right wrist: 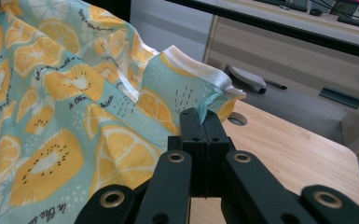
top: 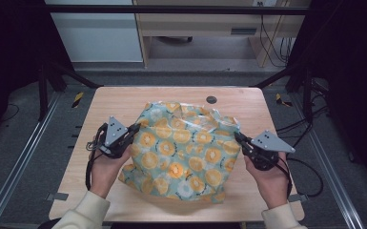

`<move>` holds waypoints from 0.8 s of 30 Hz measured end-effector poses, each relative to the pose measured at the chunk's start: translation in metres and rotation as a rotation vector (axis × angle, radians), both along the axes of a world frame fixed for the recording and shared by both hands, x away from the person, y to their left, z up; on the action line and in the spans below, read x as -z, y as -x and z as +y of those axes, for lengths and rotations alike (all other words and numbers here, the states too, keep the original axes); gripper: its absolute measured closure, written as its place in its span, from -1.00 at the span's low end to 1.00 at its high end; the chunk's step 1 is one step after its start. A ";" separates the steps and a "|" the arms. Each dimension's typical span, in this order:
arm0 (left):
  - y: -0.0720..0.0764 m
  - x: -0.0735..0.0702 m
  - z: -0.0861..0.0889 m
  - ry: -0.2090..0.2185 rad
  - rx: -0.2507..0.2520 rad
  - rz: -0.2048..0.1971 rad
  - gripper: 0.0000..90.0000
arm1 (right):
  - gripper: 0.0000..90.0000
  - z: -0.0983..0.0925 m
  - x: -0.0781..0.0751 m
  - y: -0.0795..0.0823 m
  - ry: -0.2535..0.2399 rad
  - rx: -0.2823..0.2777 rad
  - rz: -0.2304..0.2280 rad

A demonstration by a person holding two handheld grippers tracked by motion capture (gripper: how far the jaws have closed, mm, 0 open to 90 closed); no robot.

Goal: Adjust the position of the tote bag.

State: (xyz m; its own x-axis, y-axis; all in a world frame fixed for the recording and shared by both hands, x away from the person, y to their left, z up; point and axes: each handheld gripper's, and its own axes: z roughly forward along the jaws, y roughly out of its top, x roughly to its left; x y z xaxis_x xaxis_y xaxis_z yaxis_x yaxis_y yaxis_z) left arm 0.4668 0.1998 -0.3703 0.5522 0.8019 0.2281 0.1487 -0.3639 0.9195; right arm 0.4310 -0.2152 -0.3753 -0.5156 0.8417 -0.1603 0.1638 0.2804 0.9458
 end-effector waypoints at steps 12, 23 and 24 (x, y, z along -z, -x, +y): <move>0.027 0.006 0.012 0.041 0.016 -0.029 1.00 | 1.00 0.003 0.014 0.020 -0.030 -0.026 0.004; 0.050 0.001 0.019 0.076 0.057 -0.041 1.00 | 1.00 0.000 0.005 0.041 -0.074 -0.047 -0.022; 0.051 0.002 0.020 0.074 0.059 -0.038 1.00 | 1.00 0.000 0.006 0.044 -0.070 -0.051 -0.022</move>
State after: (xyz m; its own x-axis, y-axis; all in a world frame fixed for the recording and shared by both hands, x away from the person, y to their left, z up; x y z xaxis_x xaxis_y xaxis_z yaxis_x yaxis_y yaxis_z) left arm 0.4154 0.2198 -0.3727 0.5907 0.7838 0.1916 0.0933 -0.3022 0.9487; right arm 0.3868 -0.2151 -0.3808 -0.5548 0.8241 -0.1142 0.1298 0.2213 0.9665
